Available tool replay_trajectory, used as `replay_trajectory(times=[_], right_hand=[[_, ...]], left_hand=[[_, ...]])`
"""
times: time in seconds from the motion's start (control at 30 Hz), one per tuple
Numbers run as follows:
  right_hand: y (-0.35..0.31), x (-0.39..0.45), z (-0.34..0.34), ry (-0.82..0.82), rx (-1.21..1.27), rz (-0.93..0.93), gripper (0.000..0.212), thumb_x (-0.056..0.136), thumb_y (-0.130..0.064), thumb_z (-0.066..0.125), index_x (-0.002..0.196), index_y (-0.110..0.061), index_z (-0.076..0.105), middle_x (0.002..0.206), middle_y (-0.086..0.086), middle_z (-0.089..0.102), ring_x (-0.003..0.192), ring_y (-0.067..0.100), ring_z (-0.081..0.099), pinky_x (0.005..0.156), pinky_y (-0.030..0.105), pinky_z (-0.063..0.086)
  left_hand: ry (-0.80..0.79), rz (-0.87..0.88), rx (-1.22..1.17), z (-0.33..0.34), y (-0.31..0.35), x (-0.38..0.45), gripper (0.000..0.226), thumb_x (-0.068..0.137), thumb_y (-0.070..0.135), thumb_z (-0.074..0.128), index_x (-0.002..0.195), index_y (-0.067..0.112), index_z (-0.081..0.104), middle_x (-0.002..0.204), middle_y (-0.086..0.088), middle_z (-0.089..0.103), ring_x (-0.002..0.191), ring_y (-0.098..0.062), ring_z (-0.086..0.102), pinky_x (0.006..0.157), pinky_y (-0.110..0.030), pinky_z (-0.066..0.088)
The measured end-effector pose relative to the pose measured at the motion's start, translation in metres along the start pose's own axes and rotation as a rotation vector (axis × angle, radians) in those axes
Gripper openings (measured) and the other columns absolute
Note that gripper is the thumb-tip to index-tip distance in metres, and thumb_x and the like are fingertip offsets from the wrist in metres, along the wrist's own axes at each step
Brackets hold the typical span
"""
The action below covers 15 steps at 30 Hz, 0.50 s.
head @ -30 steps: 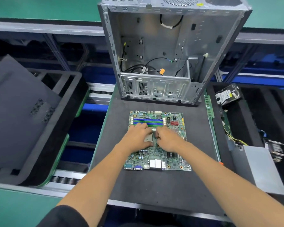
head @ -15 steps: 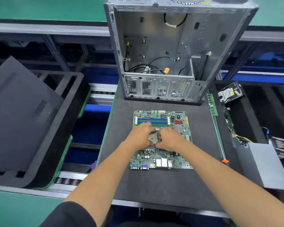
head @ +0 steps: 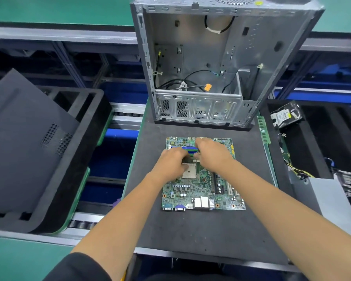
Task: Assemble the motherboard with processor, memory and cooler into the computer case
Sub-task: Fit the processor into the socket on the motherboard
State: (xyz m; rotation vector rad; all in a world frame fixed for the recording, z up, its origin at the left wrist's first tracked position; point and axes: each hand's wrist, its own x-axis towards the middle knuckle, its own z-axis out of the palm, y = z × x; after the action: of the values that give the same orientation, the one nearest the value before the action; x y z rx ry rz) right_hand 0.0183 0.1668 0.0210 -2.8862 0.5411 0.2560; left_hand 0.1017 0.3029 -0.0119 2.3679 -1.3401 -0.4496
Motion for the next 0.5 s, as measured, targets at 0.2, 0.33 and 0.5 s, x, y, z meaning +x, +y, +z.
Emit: replay_trajectory(times=[0.2, 0.33, 0.5], right_hand=[[0.012, -0.002, 0.002, -0.053, 0.355, 0.092, 0.031, 0.092, -0.030, 0.065, 0.107, -0.014, 0.043, 0.093, 0.005, 0.055, 0.077, 0.021, 0.050, 0.061, 0.033, 0.036], [0.023, -0.012, 0.001, -0.095, 0.573, 0.110, 0.042, 0.089, -0.029, 0.068, 0.107, -0.014, 0.034, 0.075, -0.002, 0.045, 0.061, 0.012, 0.041, 0.052, 0.028, 0.026], [0.038, -0.024, -0.005, -0.353, 0.693, 0.138, 0.040, 0.086, -0.015, 0.066, 0.108, -0.018, 0.033, 0.092, -0.002, 0.044, 0.070, 0.017, 0.042, 0.055, 0.028, 0.034]], left_hand=[[-0.045, -0.030, -0.231, 0.003, 0.015, 0.007, 0.016, 0.082, 0.024, 0.070, 0.093, 0.018, 0.061, 0.083, 0.001, 0.061, 0.076, -0.020, 0.058, 0.068, -0.035, 0.048], [0.003, -0.058, -0.268, 0.008, 0.025, 0.014, 0.005, 0.083, 0.014, 0.067, 0.082, 0.018, 0.064, 0.069, 0.003, 0.060, 0.063, -0.016, 0.055, 0.059, -0.030, 0.042], [0.004, -0.090, -0.338, 0.007, 0.027, 0.021, 0.005, 0.083, 0.018, 0.071, 0.079, 0.020, 0.070, 0.075, 0.005, 0.065, 0.069, -0.012, 0.059, 0.066, -0.027, 0.047]])
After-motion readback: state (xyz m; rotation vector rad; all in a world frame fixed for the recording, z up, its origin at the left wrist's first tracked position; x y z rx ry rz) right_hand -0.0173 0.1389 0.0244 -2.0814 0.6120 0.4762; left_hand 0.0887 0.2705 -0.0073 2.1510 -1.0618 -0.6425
